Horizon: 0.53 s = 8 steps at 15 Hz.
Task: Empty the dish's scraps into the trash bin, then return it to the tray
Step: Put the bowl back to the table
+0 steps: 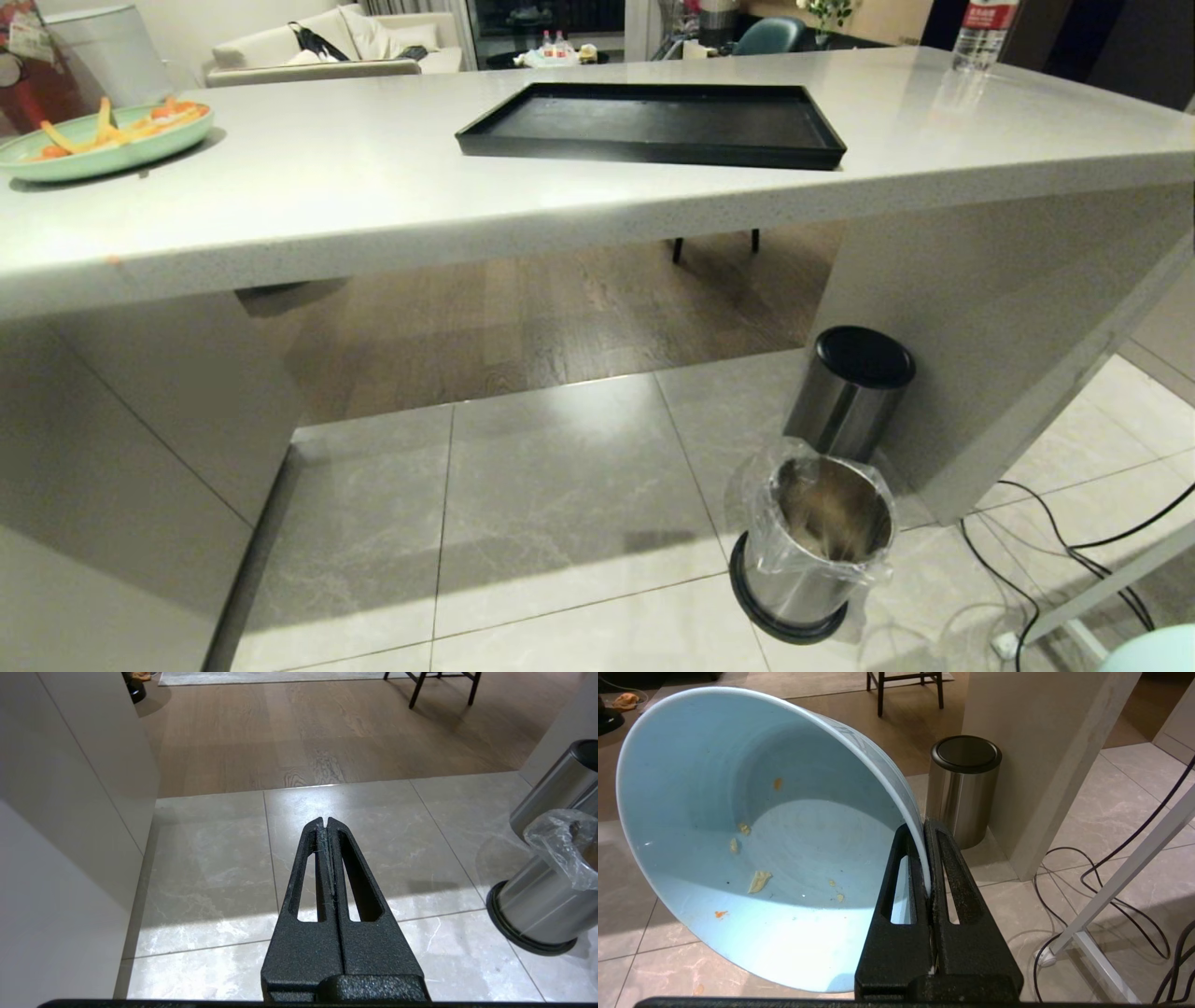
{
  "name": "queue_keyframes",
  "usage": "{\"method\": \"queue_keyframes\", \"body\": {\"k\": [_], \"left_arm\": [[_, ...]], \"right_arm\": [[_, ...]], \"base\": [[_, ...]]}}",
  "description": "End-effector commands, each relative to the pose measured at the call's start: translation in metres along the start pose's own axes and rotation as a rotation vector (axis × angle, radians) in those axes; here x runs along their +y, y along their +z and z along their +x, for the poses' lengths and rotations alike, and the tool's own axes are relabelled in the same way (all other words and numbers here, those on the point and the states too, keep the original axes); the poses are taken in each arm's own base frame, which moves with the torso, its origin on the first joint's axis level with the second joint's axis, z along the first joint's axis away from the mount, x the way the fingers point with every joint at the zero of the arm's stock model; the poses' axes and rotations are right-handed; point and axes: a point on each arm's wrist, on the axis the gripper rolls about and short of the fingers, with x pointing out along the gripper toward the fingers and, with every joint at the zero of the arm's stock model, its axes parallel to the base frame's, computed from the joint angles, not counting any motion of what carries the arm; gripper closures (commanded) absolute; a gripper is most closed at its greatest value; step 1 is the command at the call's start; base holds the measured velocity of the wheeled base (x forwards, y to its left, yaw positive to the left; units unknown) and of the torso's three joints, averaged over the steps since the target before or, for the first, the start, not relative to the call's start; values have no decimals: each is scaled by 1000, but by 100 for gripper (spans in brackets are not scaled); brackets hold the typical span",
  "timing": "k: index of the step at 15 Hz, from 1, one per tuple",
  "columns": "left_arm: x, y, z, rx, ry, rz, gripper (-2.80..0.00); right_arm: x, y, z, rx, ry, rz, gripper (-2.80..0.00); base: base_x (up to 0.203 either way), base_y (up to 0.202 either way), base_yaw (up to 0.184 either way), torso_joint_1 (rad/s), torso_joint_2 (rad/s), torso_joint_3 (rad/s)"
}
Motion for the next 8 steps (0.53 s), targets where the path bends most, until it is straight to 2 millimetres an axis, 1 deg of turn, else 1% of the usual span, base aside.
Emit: {"method": "queue_keyframes", "body": {"k": [1,5,6,8], "left_arm": [[0,0,0,0,1,-2,0],[0,0,0,0,0,-1,0],[0,0,0,0,2,-2,0],[0,0,0,0,2,-1,0]], "right_arm": [[0,0,0,0,0,0,0],[0,0,0,0,-1,-20,0],[0,0,0,0,0,-45,0],[0,0,0,0,0,-46,0]], "base": [[0,0,0,0,0,0],[0,0,0,0,0,0],[0,0,0,-11,-104,-129],[0,0,0,-28,-282,-319]]}}
